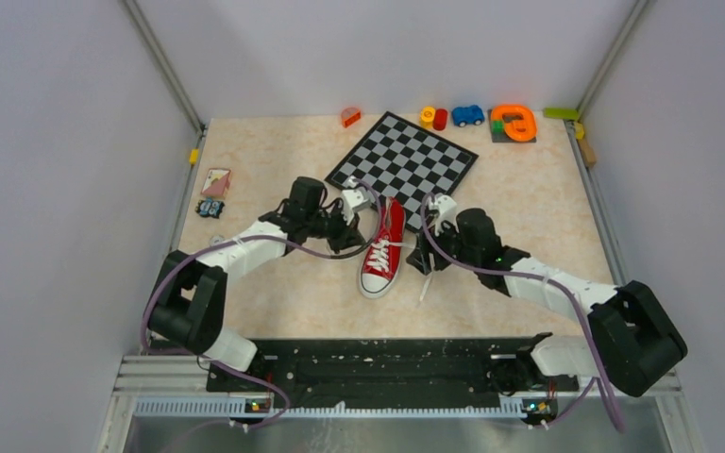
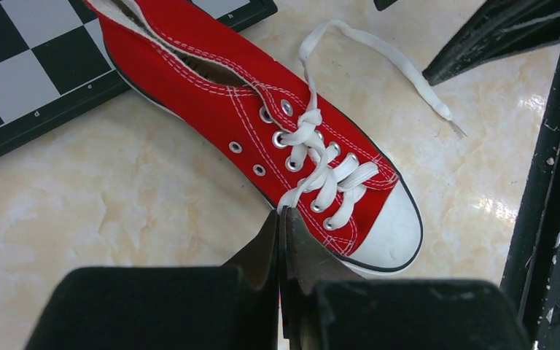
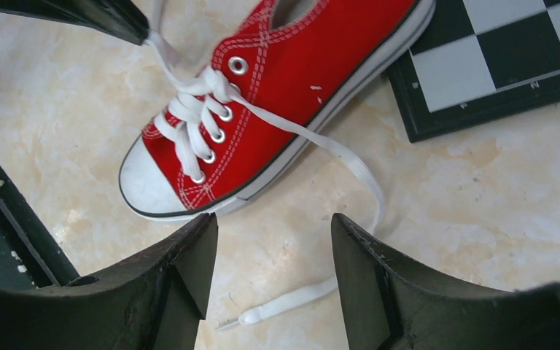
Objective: Tie the shoes
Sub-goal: Tie the shoelace on the shoe.
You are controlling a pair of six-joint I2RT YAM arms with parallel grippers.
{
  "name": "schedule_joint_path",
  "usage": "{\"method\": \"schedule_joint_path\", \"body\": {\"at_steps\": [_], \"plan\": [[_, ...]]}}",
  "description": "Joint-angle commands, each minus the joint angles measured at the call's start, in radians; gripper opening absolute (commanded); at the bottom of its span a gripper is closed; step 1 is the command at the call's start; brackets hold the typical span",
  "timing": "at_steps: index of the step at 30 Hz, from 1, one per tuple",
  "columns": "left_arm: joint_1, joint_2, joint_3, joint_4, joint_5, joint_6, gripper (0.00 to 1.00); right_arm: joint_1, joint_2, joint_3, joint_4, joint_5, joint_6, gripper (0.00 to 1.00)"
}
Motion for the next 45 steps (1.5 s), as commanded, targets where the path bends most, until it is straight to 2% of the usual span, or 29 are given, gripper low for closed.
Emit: {"method": "schedule_joint_path", "body": {"at_steps": [1,5,10,11,14,16,18,26,31,36,38,40,42,45], "plan": [[0.021,-0.034,-0.021,0.080,-0.050,-0.098,0.00,0.036,0.012,0.045,0.137,-0.008,-0.022,0.60],[0.098,-0.010,-0.032,0.160,-0.001,-0.246,0.00,0.037,0.004,0.038,0.134,-0.001,-0.016,0.59],[0.102,-0.022,-0.052,0.183,0.032,-0.238,0.02,0.037,-0.035,0.015,0.129,0.011,-0.006,0.58],[0.102,-0.027,-0.054,0.182,0.046,-0.227,0.08,0.037,-0.042,0.013,0.124,0.013,-0.004,0.58],[0.088,-0.043,-0.068,0.160,0.134,-0.128,0.36,0.037,-0.061,0.012,0.108,0.016,-0.005,0.58],[0.049,-0.055,-0.081,0.147,0.124,-0.047,0.53,0.037,-0.076,0.008,0.103,0.016,-0.006,0.59],[0.025,-0.055,-0.080,0.143,0.103,-0.012,0.56,0.037,-0.087,0.008,0.099,0.009,-0.008,0.59],[-0.017,0.045,0.011,0.036,0.085,0.052,0.56,0.037,-0.107,0.008,0.091,-0.001,-0.007,0.59],[-0.022,0.090,0.044,-0.015,0.080,0.079,0.49,0.037,-0.114,0.007,0.084,0.002,-0.005,0.58],[-0.022,0.119,0.062,-0.050,0.092,0.086,0.38,0.037,-0.115,0.019,0.069,0.000,-0.010,0.55],[-0.022,0.129,0.067,-0.054,0.094,0.085,0.30,0.036,-0.117,0.019,0.065,0.000,-0.010,0.52],[-0.021,0.136,0.074,-0.061,0.094,0.084,0.18,0.036,-0.119,0.016,0.065,0.004,-0.010,0.51],[-0.020,0.138,0.084,-0.074,0.099,0.087,0.01,0.036,-0.117,0.013,0.065,0.012,-0.011,0.51],[-0.021,0.120,0.082,-0.077,0.083,0.071,0.00,0.035,-0.086,0.016,0.067,0.021,-0.020,0.52]]}}
